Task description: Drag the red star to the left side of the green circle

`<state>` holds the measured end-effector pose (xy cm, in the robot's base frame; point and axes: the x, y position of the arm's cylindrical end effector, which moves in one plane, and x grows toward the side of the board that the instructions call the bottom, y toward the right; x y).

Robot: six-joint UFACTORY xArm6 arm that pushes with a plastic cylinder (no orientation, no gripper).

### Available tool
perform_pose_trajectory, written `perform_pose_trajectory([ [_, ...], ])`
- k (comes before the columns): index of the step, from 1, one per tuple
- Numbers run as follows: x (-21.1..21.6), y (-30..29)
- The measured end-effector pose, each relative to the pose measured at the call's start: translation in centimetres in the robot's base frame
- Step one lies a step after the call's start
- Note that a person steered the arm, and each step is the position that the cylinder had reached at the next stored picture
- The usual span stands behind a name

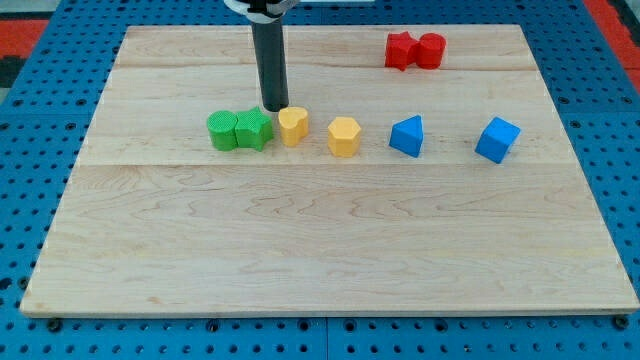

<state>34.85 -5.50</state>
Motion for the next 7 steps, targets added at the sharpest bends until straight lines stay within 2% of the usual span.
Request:
perform_pose_trajectory([
  [2, 2.5, 1.0],
  [3, 0.0, 0.8],
  [4, -2.8, 4.1],
  [5, -2.8, 14.3],
  [6, -6.2, 22.8],
  [7, -10.1, 26.0],
])
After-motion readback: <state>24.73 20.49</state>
